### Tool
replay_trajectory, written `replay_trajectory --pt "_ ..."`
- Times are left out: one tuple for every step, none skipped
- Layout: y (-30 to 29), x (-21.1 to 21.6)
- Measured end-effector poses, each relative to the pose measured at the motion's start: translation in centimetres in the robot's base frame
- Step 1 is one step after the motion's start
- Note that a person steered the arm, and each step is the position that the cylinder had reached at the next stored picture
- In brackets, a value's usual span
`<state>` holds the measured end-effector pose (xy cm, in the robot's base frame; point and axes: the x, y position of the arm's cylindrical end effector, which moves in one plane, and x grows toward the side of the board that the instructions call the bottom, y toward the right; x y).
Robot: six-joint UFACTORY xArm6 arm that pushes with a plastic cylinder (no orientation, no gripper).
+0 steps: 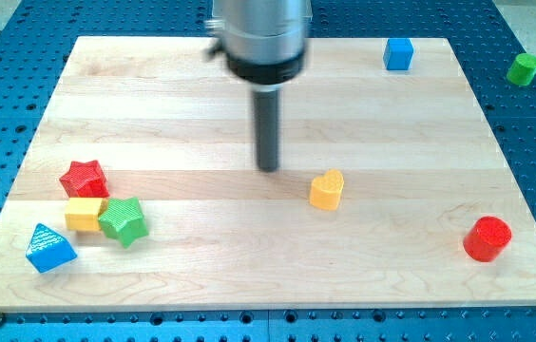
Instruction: Push the heartred circle in a vertical position below the green star
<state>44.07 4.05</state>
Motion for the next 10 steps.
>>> replay_trajectory --pt "6.8 1.2" --pt "6.1 4.6" --pt "0.5 5.8" --pt "-7.2 7.0" --pt "1.2 5.9" --pt "-2.2 8.3" --pt "-8.8 10.9" --pt "-15.3 11.3" --pt "-6.1 7.1" --pt "7.2 4.6"
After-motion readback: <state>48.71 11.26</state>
